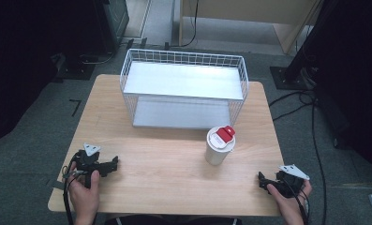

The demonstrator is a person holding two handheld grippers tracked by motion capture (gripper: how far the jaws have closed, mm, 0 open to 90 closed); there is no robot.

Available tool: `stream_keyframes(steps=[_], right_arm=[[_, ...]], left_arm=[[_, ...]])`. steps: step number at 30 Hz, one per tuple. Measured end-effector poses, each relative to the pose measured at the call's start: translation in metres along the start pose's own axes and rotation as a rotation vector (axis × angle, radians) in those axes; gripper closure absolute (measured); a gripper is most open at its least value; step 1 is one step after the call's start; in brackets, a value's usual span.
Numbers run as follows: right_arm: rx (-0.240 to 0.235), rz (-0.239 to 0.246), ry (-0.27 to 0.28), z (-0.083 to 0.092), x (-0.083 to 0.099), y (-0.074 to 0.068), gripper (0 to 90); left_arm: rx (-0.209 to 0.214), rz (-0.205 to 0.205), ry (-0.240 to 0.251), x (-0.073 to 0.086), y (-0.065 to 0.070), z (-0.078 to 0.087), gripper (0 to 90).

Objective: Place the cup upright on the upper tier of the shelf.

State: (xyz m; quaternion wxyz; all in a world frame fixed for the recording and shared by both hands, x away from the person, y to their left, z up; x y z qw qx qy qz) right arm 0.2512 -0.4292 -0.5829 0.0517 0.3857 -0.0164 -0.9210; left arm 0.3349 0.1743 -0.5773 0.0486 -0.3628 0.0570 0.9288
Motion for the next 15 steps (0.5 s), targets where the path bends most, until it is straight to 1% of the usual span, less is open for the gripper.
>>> stream_keyframes(steps=[1,5,9,11,12,15], right_arm=[[-0.012,-0.002,-0.004,0.0,0.0,-0.001,0.0],[-0.028,0.019,0.004,0.001,0.0,-0.006,1.3],[-0.016,0.031,0.01,0.0,-0.003,-0.016,1.3],[-0.018,0.037,0.013,-0.001,-0.005,-0.022,1.3],[-0.035,0.049,0.016,-0.001,-0.006,-0.028,1.3],[-0.047,0.065,0.02,-0.003,-0.01,-0.041,1.3]], left_arm=[[0.0,0.0,0.0,0.0,0.0,0.0,0.0],[0.0,0.0,0.0,0.0,0.0,0.0,0.0],[0.0,0.0,-0.001,0.0,0.0,0.0,0.0],[0.0,0.0,-0.001,0.0,0.0,0.0,0.0],[0.0,0.0,-0.001,0.0,0.0,0.0,0.0],[0.0,0.0,-0.001,0.0,0.0,0.0,0.0]])
Point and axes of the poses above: each handheld gripper's, and its own axes: z roughly backward along the jaws, x roughly out of its underside, y roughly to its right, the point moved 8 cm from there along -z, roughly forward along the jaws, and after that the axes turned 7 degrees about z, right-handed, at the moved point
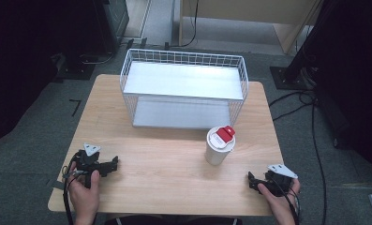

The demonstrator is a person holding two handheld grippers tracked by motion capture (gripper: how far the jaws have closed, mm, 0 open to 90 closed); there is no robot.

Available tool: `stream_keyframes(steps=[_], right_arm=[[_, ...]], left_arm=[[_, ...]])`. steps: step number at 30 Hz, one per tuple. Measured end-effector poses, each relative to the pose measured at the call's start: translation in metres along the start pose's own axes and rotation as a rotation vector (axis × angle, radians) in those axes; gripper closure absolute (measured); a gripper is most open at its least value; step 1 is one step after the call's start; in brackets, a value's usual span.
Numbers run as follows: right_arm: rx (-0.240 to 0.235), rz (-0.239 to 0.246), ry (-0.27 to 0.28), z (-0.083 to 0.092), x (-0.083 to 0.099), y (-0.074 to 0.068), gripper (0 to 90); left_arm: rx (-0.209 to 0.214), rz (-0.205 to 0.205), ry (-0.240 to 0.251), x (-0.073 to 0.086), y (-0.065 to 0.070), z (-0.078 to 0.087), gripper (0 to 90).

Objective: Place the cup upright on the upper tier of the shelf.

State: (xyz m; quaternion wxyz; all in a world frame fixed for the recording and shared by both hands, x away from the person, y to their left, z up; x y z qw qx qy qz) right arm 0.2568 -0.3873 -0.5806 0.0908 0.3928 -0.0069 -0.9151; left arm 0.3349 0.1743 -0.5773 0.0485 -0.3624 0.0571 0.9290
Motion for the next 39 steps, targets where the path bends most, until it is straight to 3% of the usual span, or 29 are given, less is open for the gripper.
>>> stream_keyframes(steps=[5,11,17,22,30,39], right_arm=[[-0.049,0.035,0.022,-0.002,-0.01,-0.024,1.3],[-0.103,0.043,0.06,-0.007,-0.022,-0.043,1.3],[-0.15,0.097,0.077,-0.011,-0.032,-0.069,1.3],[-0.187,0.103,0.093,-0.014,-0.043,-0.086,1.3],[-0.227,0.119,0.117,-0.016,-0.056,-0.106,1.3],[-0.245,0.097,0.15,-0.017,-0.067,-0.121,1.7]], left_arm=[[0.0,0.0,0.0,0.0,0.0,0.0,0.0],[0.0,0.0,0.0,0.0,0.0,0.0,0.0],[0.0,0.0,0.001,0.0,0.0,0.0,0.0],[0.0,0.0,0.001,0.0,0.0,0.0,0.0],[0.0,0.0,0.001,0.0,0.0,0.0,0.0],[0.0,0.001,0.001,0.0,0.0,0.0,0.0]])
Point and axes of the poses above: each handheld gripper's, and its own axes: z roughly backward along the jaws, x roughly out of its underside, y roughly to its right, the point moved 8 cm from there along -z, roughly forward along the jaws, and after that the axes turned 7 degrees about z, right-handed, at the moved point
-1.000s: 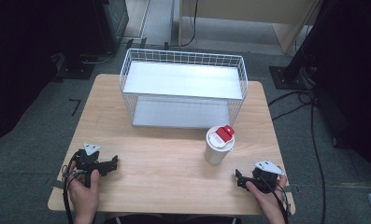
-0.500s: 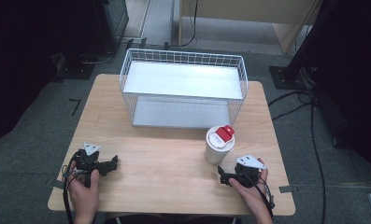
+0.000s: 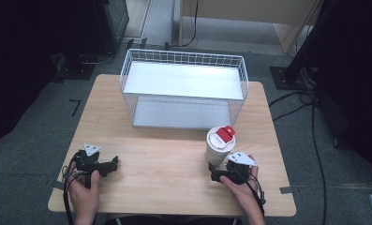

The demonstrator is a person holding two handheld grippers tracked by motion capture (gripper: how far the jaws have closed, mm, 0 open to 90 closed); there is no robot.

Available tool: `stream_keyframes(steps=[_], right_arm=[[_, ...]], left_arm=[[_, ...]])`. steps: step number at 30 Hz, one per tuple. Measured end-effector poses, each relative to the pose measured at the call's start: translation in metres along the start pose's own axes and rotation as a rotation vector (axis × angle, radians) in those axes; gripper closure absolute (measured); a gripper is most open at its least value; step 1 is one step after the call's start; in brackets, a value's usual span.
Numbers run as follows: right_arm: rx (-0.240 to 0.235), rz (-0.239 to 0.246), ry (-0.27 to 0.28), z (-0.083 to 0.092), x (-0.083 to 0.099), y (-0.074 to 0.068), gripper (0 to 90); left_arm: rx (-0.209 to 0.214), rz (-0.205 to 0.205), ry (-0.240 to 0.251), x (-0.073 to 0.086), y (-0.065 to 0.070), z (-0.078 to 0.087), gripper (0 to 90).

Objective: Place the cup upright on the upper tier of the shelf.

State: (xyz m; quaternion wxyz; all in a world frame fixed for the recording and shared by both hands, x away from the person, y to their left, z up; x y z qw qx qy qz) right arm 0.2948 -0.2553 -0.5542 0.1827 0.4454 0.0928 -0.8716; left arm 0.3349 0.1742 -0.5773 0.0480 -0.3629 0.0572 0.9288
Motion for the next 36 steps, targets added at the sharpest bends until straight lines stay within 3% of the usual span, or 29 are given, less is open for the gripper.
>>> stream_keyframes(steps=[15,27,36], right_arm=[[0.048,-0.047,0.136,-0.003,-0.028,-0.003,5.9],[0.066,-0.06,0.203,-0.001,-0.047,-0.001,6.3],[0.08,-0.048,0.221,-0.002,-0.053,-0.002,5.1]], left_arm=[[0.0,0.0,0.0,0.0,0.0,0.0,0.0],[0.0,0.0,0.0,0.0,0.0,0.0,0.0],[0.0,0.0,0.0,0.0,0.0,0.0,0.0]])
Point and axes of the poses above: each handheld gripper's, and its own axes: z roughly backward along the jaws, x roughly out of its underside, y roughly to its right, the point moved 8 cm from there along -z, roughly forward along the jaws, and after that the axes turned 7 degrees about z, right-handed, at the moved point
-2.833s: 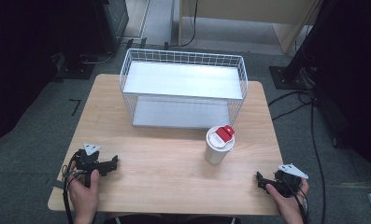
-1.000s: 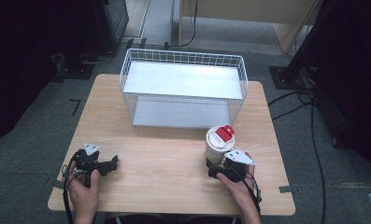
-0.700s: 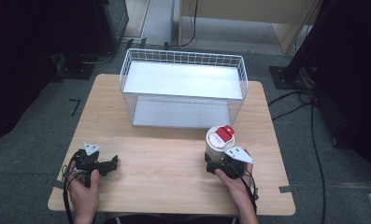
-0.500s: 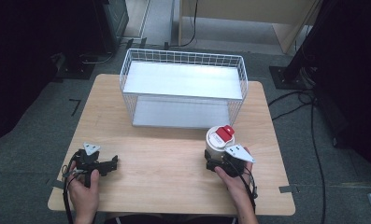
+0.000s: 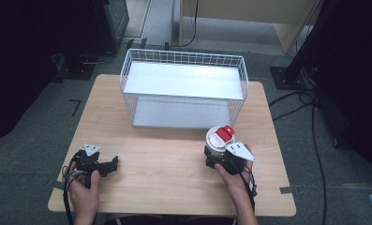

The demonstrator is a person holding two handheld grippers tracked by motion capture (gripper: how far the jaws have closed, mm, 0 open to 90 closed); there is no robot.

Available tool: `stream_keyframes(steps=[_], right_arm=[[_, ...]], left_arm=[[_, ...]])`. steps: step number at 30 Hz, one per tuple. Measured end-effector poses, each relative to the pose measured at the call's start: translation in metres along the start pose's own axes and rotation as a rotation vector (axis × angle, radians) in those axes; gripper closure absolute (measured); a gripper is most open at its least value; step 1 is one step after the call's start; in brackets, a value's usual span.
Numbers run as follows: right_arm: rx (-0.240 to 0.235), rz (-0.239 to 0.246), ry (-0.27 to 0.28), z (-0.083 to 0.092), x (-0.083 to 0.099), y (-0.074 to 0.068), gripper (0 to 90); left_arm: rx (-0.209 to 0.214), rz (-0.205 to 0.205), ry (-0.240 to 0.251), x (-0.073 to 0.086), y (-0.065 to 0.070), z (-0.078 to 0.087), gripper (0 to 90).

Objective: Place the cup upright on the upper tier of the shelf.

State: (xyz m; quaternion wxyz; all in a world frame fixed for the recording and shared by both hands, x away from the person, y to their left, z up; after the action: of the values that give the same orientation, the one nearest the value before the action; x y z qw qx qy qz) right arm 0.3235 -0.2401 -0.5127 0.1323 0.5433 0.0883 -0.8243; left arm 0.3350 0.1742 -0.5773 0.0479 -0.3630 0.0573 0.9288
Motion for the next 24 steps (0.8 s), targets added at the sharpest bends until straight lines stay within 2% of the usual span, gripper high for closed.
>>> stream_keyframes(steps=[13,24], right_arm=[[0.012,0.009,0.045,-0.0038,-0.0067,-0.0023,2.8],[0.025,-0.03,0.072,-0.003,-0.0065,-0.0006,2.9]], left_arm=[[0.0,-0.002,-0.001,0.0001,-0.0001,0.0001,0.0],[0.0,-0.001,-0.001,0.0001,-0.0001,0.0001,0.0]])
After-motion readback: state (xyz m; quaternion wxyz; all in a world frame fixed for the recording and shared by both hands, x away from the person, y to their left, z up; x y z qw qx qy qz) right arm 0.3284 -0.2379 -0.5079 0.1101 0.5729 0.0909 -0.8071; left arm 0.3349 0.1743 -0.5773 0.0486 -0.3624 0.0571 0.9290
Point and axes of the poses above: each handheld gripper's, and its own axes: z roughly backward along the jaws, x roughly out of its underside, y roughly to its right, the point moved 8 cm from there along -z, roughly forward along the jaws, and after that the axes turned 7 degrees about z, right-handed, at the moved point
